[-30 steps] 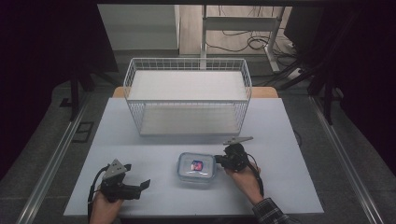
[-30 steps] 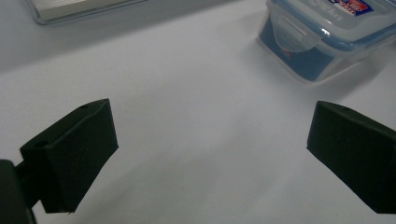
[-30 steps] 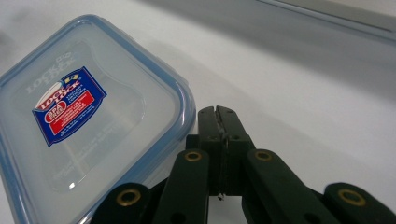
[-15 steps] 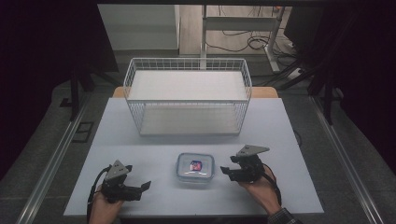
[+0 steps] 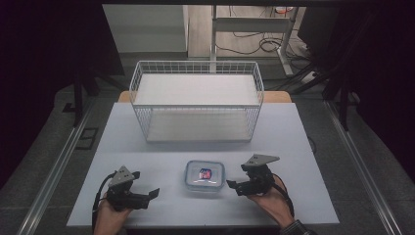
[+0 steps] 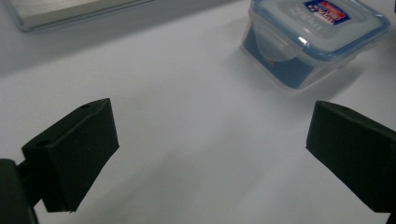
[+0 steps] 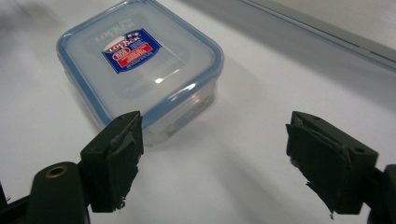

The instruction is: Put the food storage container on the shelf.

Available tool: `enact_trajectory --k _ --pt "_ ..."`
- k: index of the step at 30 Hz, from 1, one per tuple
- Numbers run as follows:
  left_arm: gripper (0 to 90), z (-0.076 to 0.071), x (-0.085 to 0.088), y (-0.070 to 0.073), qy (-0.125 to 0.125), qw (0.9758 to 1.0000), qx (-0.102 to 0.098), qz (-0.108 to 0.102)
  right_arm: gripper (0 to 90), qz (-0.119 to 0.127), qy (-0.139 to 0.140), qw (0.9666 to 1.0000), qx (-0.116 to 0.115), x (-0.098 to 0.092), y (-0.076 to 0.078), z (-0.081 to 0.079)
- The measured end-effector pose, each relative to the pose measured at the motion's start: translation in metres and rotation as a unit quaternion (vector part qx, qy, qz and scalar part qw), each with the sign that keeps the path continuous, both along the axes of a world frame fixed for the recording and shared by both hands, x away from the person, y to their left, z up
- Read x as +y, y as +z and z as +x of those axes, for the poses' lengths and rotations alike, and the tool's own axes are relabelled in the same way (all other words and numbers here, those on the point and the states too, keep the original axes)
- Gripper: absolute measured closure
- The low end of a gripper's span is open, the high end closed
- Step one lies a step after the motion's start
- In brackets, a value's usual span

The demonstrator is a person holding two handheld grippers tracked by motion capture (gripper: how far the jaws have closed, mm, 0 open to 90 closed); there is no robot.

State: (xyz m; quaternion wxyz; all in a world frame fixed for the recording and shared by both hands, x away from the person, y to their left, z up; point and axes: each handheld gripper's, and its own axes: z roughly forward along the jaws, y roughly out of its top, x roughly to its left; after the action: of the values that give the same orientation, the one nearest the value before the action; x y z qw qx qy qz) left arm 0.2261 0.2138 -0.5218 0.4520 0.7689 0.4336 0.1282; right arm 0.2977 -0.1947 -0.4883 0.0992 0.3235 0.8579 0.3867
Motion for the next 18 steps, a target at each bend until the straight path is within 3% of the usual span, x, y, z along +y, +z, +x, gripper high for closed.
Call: enact_trajectory --k 4,10,18 --pt "2.9 0.01 -0.009 0.006 -0.017 0.9997 0.001 -0.016 21.2 -0.001 0.006 0.9999 -0.01 0.005 0.004 -0.001" --pt "6.5 0.033 -0.031 0.011 -0.046 0.9986 0.002 -0.027 23.1 0.027 0.004 0.9995 -0.017 0.013 0.008 0.001" --pt "8.2 0.062 -0.074 0.011 -0.096 0.9954 0.001 -0.001 21.4 0.037 0.01 0.9993 0.001 0.034 -0.002 0.012"
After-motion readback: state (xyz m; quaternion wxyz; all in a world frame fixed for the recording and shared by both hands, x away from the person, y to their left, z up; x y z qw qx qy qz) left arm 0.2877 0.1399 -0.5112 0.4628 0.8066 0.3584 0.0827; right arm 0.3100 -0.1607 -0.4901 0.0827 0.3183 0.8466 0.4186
